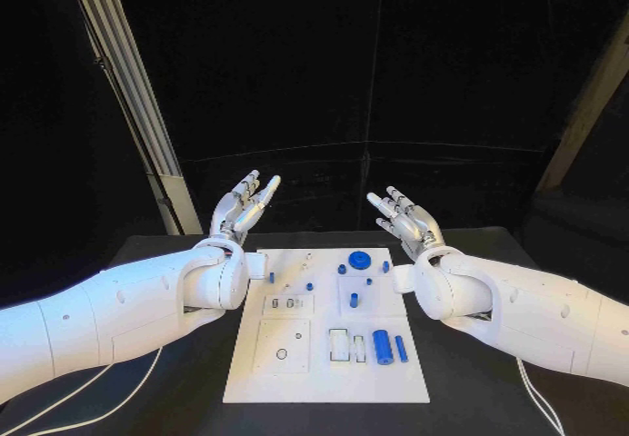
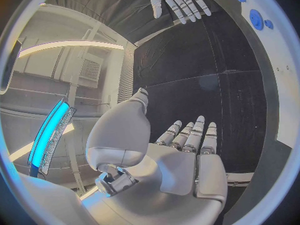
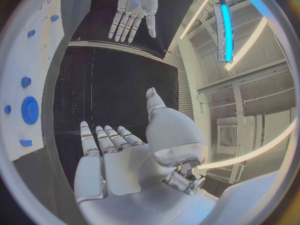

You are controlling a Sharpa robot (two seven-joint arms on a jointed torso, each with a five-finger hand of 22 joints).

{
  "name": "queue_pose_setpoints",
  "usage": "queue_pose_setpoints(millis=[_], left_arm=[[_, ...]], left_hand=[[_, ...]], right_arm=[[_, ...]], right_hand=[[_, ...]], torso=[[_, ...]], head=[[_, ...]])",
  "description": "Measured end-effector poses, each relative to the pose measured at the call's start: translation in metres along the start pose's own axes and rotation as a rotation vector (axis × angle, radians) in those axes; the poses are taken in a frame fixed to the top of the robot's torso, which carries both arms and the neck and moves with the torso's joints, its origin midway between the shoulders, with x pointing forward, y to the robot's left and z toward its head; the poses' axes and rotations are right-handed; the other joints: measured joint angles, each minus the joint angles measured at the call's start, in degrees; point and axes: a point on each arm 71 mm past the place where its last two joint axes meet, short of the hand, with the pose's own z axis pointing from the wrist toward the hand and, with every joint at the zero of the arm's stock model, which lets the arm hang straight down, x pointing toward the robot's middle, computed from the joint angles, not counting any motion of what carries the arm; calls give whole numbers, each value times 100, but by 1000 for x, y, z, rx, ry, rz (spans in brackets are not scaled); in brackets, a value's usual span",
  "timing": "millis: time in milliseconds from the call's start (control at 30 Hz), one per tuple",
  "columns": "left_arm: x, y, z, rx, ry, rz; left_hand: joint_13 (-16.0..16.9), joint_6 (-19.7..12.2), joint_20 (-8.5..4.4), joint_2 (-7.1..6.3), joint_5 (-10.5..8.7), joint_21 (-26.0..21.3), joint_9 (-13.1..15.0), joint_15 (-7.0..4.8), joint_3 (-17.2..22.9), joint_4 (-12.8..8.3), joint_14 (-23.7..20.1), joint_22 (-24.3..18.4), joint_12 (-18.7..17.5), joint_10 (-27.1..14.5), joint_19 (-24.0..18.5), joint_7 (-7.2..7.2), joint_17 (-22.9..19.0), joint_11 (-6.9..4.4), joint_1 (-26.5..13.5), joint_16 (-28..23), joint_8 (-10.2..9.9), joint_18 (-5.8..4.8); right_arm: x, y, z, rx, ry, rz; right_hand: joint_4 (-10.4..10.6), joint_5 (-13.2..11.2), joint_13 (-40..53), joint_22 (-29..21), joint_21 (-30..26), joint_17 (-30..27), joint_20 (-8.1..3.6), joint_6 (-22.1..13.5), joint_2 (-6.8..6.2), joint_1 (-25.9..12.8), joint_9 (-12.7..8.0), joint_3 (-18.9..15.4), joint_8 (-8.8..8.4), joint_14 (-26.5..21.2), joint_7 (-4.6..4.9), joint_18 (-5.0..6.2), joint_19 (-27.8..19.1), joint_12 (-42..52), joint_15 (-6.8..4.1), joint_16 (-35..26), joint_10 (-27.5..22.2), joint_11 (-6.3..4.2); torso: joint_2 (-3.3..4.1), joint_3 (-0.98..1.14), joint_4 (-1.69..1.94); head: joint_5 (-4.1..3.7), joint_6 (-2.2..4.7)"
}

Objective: Assemble the parts on the task board

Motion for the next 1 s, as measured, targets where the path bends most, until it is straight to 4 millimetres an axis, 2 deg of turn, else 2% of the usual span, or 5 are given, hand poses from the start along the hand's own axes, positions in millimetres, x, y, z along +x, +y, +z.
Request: queue_pose_setpoints(millis=[367, 500, 667, 833, 1000], left_arm=[[-9, -1, 0, 18, 10, -37], [-21, -1, -1, 19, -6, -35], [-24, -2, -5, 17, 2, -44], [-29, -3, -8, 17, 11, -54], [-33, -6, -13, 23, 34, -58]], left_hand=[[19, 101, 38, 22, 15, 35, 18, 42, -3, 24, 140, 14, 8, 94, 16, 2, 28, 113, 104, 61, 15, 34], [105, 416, 75, 112, 15, 150, 57, 131, -16, 11, 689, 77, 192, 777, 266, 21, 123, 267, 244, 270, 77, 34], [209, 1549, 76, 246, 15, 614, 181, 250, -29, -116, 2078, 314, 561, 2004, 1396, 99, 314, 433, 482, 744, 368, -77], [282, 2817, 57, 395, 15, 1215, 267, 33, -61, -264, 3055, 556, 969, 3599, 3039, 232, 361, 276, 636, 956, 677, 65], [282, 3882, 3, 450, 15, 1370, 304, -188, -62, -509, 3822, 558, 1087, 4519, 3756, 432, 361, 71, 900, 1000, 853, 169]], right_arm=[[-6, -5, 6, 1, 119, -46], [-21, -6, 6, -11, 98, -95], [-23, -4, 6, -42, 103, -147], [-30, -2, 6, -73, 106, -211], [-34, 4, 6, -113, 126, -293]], right_hand=[[-325, 21, 63, 79, 140, 73, 92, 425, 35, 651, 62, -15, 72, 565, 42, 0, 344, 110, 163, 121, 508, 207], [-560, 21, 124, 185, 365, 140, 92, 944, 38, 980, 126, 37, 171, 1369, 76, 140, 977, 228, 222, 285, 1215, 295], [-822, 48, 215, 328, 738, 230, 88, 1937, 44, 1318, 227, 110, 363, 2785, 151, 357, 1982, 457, 191, 545, 2589, 305], [-999, 48, 259, 378, 983, 274, 76, 2914, 72, 1523, 294, 179, 515, 3884, 233, 491, 2694, 560, 86, 686, 3707, 233], [-1150, 48, 267, 389, 1189, 287, -12, 3801, 100, 1635, 326, 235, 576, 4773, 358, 580, 3337, 591, -70, 748, 4471, 121]], torso=[[-1, -1, -4], [15, -6, -16], [35, -12, -31], [77, -11, -38], [155, -10, -43]], head=[[4, -15], [5, -7], [2, -24], [2, -14], [2, 1]])
